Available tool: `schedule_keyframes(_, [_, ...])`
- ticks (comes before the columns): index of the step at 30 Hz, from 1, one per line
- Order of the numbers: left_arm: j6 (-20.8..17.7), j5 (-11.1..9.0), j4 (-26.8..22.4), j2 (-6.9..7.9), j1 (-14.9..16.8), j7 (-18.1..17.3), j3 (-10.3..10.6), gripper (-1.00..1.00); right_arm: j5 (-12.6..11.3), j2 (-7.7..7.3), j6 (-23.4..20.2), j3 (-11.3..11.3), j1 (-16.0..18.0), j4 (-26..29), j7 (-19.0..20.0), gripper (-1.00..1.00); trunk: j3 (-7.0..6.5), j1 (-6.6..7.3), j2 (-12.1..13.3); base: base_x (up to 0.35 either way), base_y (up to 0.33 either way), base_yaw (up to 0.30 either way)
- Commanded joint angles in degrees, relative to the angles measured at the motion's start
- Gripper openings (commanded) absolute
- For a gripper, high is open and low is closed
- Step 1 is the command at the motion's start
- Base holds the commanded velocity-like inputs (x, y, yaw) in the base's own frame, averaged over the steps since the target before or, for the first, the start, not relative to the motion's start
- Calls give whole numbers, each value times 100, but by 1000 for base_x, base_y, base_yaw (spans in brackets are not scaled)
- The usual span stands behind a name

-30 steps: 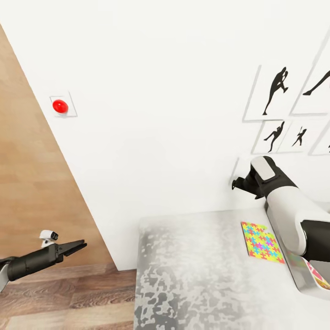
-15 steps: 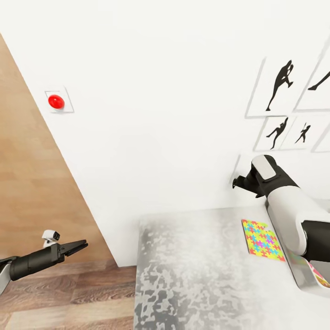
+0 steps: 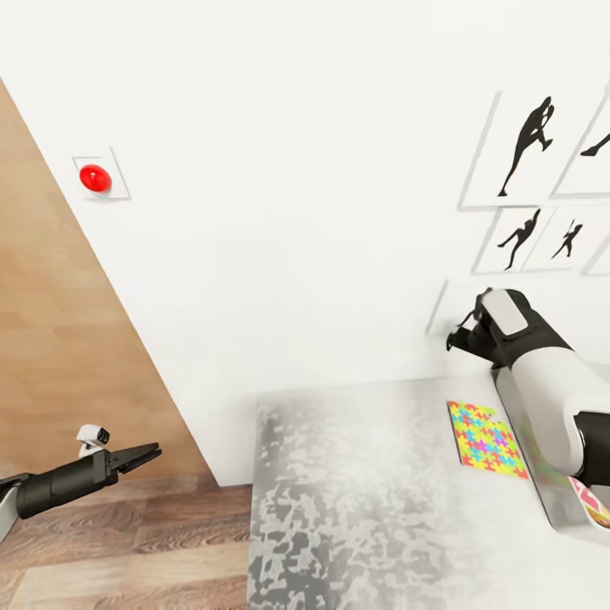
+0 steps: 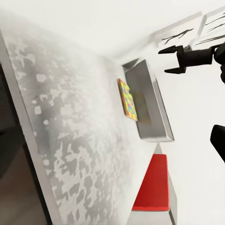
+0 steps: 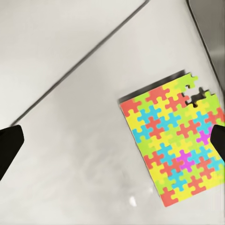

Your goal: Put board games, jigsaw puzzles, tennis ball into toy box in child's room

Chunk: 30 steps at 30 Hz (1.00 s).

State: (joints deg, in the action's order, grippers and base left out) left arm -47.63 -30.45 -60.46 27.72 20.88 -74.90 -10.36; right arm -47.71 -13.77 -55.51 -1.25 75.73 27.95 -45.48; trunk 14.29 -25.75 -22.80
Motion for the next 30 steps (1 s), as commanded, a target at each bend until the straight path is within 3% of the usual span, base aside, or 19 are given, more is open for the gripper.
schedule_keyframes(1, [-54,-19,-1,8,4,-7,1,100,-51,-13,-5,-9,1,7,-50,100,21,-3,-12,0,0,0])
schedule_keyframes(30, [-53,-14,-1,79,4,-13,-17,100,-49,-79,40,-13,-4,21,-49,100,294,-3,-12,0,0,0])
